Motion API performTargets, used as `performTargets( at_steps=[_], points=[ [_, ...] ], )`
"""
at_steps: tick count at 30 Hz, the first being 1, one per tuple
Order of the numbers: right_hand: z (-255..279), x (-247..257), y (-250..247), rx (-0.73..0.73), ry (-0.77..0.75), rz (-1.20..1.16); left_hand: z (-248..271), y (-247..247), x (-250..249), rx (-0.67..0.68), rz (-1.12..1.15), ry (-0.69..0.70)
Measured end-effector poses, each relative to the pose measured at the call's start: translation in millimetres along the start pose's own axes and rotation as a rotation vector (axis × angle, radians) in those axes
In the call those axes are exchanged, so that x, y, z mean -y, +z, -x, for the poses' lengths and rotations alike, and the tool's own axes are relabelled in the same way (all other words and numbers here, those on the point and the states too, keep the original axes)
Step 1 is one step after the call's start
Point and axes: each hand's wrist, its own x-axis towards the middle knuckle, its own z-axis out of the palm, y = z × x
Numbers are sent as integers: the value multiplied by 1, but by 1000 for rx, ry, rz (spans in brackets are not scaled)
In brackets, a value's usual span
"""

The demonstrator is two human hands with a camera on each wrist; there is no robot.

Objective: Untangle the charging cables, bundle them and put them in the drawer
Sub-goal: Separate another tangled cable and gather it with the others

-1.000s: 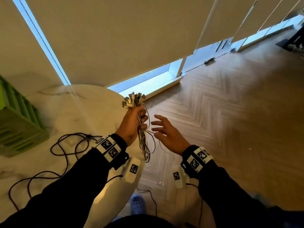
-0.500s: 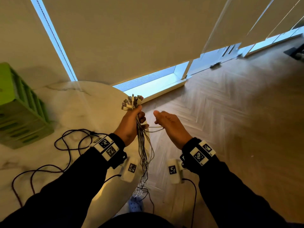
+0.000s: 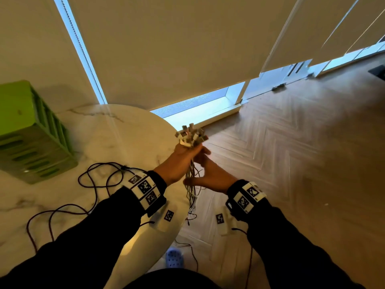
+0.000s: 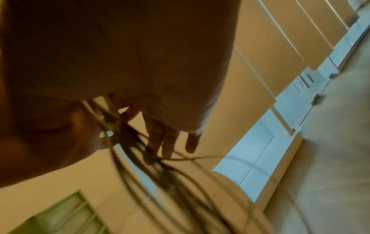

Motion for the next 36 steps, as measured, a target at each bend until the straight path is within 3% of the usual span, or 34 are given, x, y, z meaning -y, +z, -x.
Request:
performTargets(
  at_steps=[2,5,7,8,10,11,12,13,14,15,16,19,21,23,25,28,29,31,32,34,36],
  points=[
    [-1,19,11,-56,-30,-120,1,-1,3,1,-273,105],
    [-4,30,34,-305,21,-364,-1,-13,8,9,-519,131],
    [-3,29,42,-313,-2,-435,-3,-20,4,-17,-388,2],
    [3,28,38,-245,8,-466,-3,-20,-1,-20,-232,-62],
    [0,37,36,-202,68,-403,-2,-10,-9,32,-20,-43],
    [7,33,25,-163,111,-304,-2,-5,-14,72,-44,35],
    [6,39,7,-240,290,-494,-2,1,-17,123,-74,77],
    [-3,23,2,-367,262,-409,-4,4,-18,185,-83,94],
    [3,22,-1,-359,312,-392,-7,6,-18,238,-50,72],
    [18,23,-4,-222,271,-315,-11,6,-17,276,-3,49],
    [4,18,-2,-367,119,-325,-13,5,-13,284,36,43],
    [34,32,-37,-336,44,-909,-18,12,9,375,-29,-21],
    [44,44,-34,-281,45,-1046,-19,26,20,544,-207,-119],
    [52,49,-33,-203,56,-1023,-24,35,27,652,-338,-124],
    [67,49,-40,-210,63,-792,-34,38,36,535,-455,28],
    [76,46,-38,-320,9,-657,-53,36,64,72,-746,341],
    [76,44,-37,-355,-11,-703,-56,41,72,-37,-740,373],
    [72,37,-38,-452,-65,-862,-55,58,82,-127,-560,252],
    [69,33,-41,-496,-75,-922,-50,69,83,-80,-461,123],
    [62,24,-54,-536,-47,-959,-38,87,83,176,-281,-114],
    [57,16,-69,-531,46,-915,-27,97,84,440,-306,-155]
  ],
)
